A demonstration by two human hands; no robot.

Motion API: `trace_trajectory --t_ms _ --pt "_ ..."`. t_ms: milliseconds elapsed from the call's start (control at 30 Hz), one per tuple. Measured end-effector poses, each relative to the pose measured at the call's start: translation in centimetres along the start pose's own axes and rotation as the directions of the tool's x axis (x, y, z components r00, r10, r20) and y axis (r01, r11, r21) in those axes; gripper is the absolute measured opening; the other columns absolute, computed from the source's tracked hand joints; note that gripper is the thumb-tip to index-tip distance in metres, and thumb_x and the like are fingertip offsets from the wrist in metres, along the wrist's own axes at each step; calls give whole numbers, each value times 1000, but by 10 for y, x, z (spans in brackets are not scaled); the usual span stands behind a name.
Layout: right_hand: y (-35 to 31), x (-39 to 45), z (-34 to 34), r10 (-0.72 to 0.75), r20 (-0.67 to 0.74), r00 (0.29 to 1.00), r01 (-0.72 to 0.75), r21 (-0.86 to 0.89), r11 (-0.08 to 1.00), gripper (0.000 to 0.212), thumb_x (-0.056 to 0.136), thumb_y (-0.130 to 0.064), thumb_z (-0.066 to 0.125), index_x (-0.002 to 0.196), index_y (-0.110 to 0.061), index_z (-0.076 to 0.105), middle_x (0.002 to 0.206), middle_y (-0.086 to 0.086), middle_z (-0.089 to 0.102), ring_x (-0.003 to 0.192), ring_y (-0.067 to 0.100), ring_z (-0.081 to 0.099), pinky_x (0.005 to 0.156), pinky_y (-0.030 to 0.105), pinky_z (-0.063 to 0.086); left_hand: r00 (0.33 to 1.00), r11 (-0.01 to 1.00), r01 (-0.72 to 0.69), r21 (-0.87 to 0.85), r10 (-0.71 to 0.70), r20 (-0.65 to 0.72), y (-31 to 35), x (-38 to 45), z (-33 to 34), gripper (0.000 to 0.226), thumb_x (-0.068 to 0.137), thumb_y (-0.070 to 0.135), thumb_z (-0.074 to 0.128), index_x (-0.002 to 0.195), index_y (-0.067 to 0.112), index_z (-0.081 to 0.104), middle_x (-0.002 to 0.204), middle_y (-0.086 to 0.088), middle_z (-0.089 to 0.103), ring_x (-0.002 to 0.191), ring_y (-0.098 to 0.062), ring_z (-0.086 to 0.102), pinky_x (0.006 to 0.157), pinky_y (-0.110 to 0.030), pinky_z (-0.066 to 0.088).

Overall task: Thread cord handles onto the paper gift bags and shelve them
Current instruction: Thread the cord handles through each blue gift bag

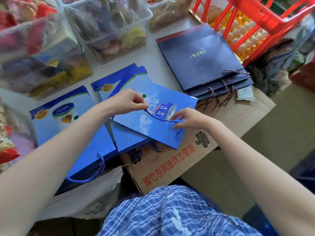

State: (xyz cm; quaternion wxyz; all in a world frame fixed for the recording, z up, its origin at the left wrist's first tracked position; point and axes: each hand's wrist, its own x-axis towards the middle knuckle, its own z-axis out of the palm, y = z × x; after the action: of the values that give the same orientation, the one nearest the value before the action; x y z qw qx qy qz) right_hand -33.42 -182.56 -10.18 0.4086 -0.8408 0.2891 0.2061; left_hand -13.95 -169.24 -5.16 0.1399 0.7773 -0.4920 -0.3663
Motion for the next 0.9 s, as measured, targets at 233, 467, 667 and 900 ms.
trace_trajectory --t_ms 233,467,667,900 --pt "-25 -24 12 29 -208 978 144 765 628 25 99 -11 43 93 4 62 55 8 62 57 17 62 71 26 53 999 995 -50 -90 51 9 -7 9 -6 23 90 30 59 82 13 73 62 2 51 49 -5 39 50 -20 30" --pt "-17 -32 22 104 -230 968 14 463 886 54 85 -15 69 133 -15 45 120 5 59 106 15 58 94 23 44 992 992 -66 -107 77 101 12 24 28 25 89 28 61 79 8 71 63 -4 52 60 -16 41 58 -27 33" --pt "-18 -26 18 205 -243 948 59 767 639 29 92 3 47 119 -1 54 76 9 51 44 6 39 45 14 33 994 954 -76 -289 94 51 41 57 58 15 86 26 64 86 11 67 64 0 58 60 -14 51 62 -29 45" --pt "56 -29 20 620 -360 698 -216 719 660 44 85 3 34 116 -24 52 82 2 68 69 11 50 51 23 34 990 996 55 65 -63 129 26 82 75 22 90 12 52 108 11 64 112 -6 64 99 -23 58 70 -23 42"
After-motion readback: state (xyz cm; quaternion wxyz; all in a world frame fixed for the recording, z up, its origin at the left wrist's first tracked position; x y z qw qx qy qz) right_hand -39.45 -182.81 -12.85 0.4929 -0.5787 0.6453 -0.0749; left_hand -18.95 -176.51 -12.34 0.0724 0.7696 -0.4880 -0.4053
